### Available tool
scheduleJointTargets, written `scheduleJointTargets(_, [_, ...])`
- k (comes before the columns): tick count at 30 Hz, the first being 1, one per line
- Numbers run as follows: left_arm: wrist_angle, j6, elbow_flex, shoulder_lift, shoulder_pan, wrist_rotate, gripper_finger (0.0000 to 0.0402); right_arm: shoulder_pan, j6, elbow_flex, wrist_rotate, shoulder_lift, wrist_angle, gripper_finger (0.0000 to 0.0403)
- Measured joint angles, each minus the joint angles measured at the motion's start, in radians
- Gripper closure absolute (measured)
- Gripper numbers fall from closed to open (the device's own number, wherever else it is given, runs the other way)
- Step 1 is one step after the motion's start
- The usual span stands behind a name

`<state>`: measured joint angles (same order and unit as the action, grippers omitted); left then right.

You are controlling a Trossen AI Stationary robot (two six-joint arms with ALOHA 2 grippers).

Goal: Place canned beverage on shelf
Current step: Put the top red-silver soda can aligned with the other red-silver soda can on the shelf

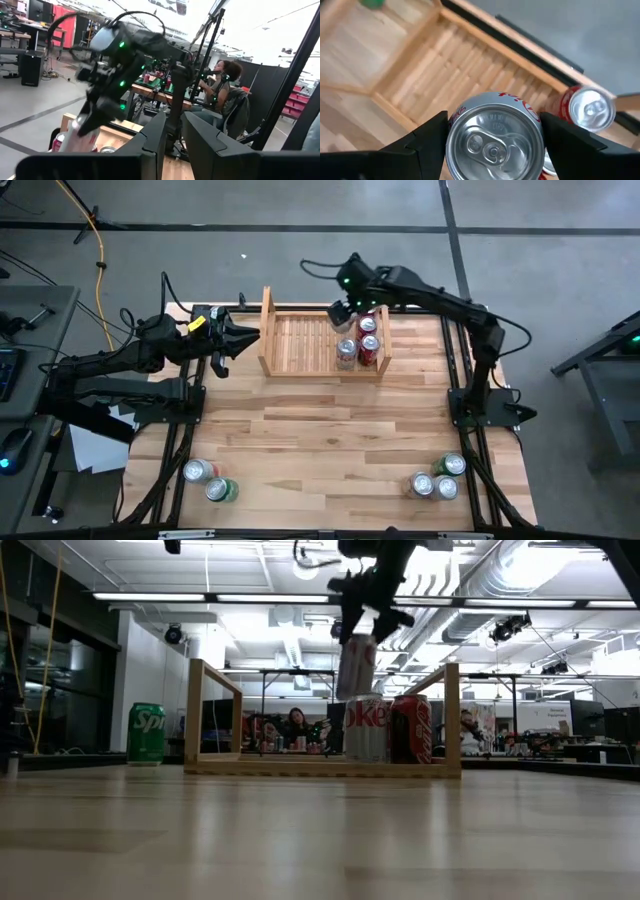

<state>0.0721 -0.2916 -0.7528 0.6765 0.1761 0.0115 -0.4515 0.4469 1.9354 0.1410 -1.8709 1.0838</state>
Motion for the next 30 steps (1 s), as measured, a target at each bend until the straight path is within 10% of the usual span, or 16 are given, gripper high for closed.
scheduleJointTargets(30, [0.000,-0.020,0.000,0.000,0.000,0.000,0.0341,-0.022,0.024,0.001,0.006,-0.189,0.031,0.0133])
